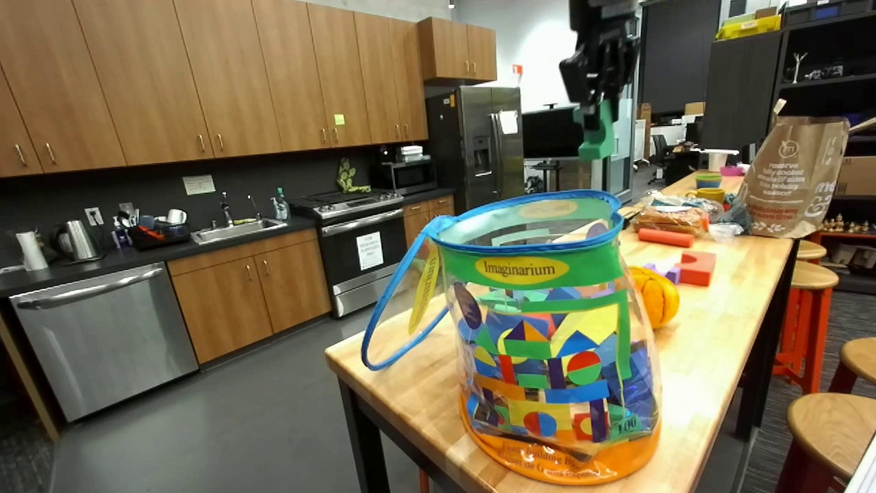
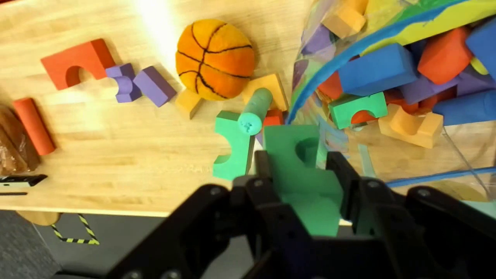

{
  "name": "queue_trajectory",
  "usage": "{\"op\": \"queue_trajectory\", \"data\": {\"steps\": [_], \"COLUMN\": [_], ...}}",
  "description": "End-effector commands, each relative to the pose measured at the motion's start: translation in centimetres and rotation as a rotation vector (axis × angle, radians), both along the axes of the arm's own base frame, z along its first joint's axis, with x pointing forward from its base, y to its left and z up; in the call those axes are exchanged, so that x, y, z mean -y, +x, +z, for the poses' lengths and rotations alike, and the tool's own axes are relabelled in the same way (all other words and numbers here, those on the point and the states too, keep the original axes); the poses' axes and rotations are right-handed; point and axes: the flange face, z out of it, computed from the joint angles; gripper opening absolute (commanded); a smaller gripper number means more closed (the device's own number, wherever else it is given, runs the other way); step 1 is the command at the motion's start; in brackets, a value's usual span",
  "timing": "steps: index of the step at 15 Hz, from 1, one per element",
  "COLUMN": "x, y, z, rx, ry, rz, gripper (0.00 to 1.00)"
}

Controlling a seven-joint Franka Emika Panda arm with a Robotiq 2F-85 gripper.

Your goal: Remove one green toy block from the toy bag

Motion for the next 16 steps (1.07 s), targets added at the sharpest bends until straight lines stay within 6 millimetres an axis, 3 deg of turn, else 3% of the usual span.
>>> {"op": "queue_trajectory", "data": {"steps": [1,4,6,8,11,16], "x": [6.4,13.4,17.3,19.6,20.7,20.0], "y": [-3.5,-3.7,-2.5,-0.8,2.0,6.7], "z": [4.7,6.6,6.4,5.1,2.3,-2.6], "rx": [0.057,0.089,0.074,0.048,-0.017,-0.134], "ry": [0.095,0.218,0.291,0.342,0.379,0.369], "rz": [-0.004,-0.072,-0.119,-0.150,-0.177,-0.196], "gripper": [0.15,0.15,0.15,0.15,0.15,0.15]}}
